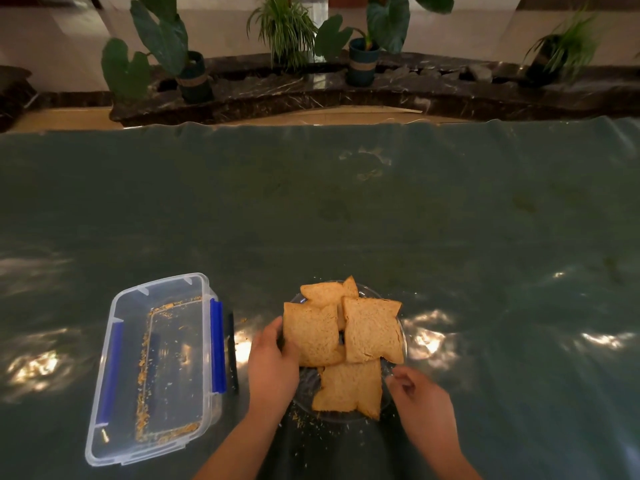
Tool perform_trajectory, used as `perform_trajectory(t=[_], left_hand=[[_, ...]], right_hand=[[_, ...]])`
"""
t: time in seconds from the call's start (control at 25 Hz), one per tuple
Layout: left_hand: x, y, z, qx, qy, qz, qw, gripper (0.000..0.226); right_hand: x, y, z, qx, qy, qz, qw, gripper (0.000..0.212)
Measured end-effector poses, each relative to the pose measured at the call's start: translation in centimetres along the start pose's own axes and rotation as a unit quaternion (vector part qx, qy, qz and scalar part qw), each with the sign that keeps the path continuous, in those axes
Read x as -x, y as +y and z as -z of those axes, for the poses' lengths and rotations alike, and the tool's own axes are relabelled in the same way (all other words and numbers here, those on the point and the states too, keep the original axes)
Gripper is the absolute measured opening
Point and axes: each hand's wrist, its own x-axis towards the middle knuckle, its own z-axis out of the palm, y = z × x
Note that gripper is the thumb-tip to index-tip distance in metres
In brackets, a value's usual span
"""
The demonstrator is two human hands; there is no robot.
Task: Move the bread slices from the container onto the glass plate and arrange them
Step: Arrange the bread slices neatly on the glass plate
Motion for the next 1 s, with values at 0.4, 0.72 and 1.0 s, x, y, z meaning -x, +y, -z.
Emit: perform_trajectory(t=[0.4,0.72,1.0], left_hand=[[6.0,-0.8,-0.9,-0.077,-0.068,-0.002,0.995,0.023],[6.0,0.3,-1.6,-0.02,-0.13,0.121,0.984,0.023],[6.4,0.6,-1.5,0.115,-0.13,0.211,0.962,0.018]], right_hand=[[0.1,-2.2,-1.1,0.043,-0.065,-0.017,0.997,0.019],[0.1,-3.2,-1.8,-0.082,-0.071,-0.101,0.989,0.02],[0.4,-3.5,-0.5,-0.235,-0.104,-0.184,0.949,0.023]])
